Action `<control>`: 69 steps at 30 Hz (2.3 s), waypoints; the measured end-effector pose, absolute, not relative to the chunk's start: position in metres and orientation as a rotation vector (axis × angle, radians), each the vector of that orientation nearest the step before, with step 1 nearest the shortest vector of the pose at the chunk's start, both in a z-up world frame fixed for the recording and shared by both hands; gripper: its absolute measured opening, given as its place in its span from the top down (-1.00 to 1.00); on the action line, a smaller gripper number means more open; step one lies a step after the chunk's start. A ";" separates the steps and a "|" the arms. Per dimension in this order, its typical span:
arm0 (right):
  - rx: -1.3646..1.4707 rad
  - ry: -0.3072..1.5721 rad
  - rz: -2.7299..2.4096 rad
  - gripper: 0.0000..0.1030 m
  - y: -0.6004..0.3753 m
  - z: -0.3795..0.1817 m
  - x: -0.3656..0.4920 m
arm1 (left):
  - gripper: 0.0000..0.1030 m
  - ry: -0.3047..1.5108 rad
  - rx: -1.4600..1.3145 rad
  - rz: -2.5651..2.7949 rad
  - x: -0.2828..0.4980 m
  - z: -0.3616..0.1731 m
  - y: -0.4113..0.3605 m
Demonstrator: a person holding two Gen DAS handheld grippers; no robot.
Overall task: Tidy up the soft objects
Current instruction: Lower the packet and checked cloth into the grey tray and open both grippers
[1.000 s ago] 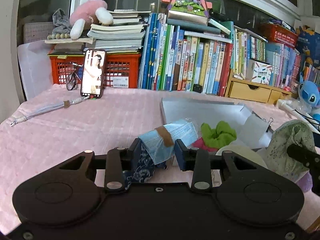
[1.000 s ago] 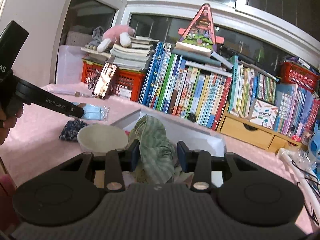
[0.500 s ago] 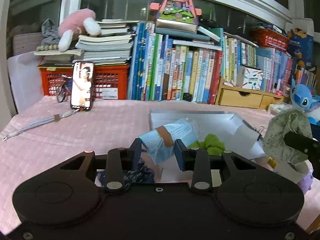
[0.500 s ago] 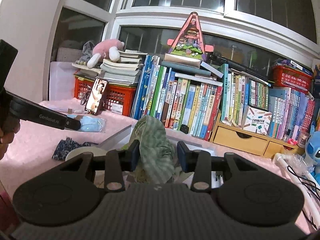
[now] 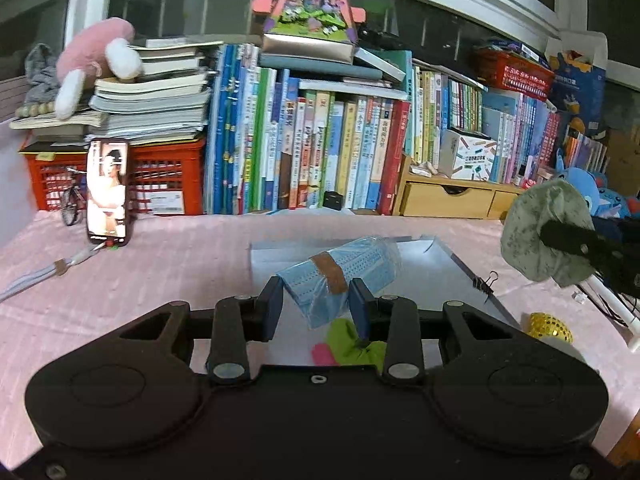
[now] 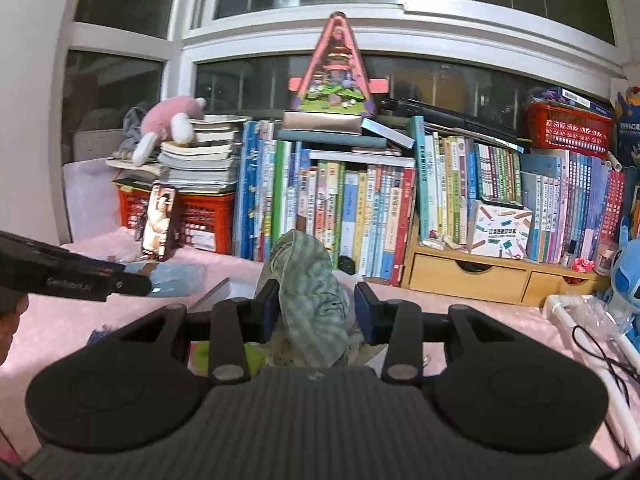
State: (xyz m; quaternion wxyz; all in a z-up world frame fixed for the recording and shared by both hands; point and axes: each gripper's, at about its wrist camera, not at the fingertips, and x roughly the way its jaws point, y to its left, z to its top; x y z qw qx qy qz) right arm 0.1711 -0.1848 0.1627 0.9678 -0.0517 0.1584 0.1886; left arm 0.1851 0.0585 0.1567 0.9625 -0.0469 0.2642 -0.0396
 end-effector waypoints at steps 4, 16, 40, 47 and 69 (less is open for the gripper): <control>-0.073 0.362 0.386 0.12 -0.187 0.169 0.200 | 0.34 0.584 -0.100 -0.113 0.213 0.159 0.050; 0.027 0.640 0.395 0.12 -0.174 0.143 0.301 | 0.34 0.769 -0.122 -0.110 0.307 0.135 0.039; -0.129 0.954 0.386 0.10 -0.121 0.095 0.360 | 0.34 1.009 -0.188 -0.130 0.352 0.081 0.035; -0.113 0.979 0.383 -0.01 -0.121 0.083 0.359 | 0.20 1.012 -0.189 -0.131 0.351 0.081 0.038; -0.066 0.795 0.480 -0.47 -0.136 0.134 0.308 | -0.16 0.844 -0.139 -0.151 0.298 0.126 0.034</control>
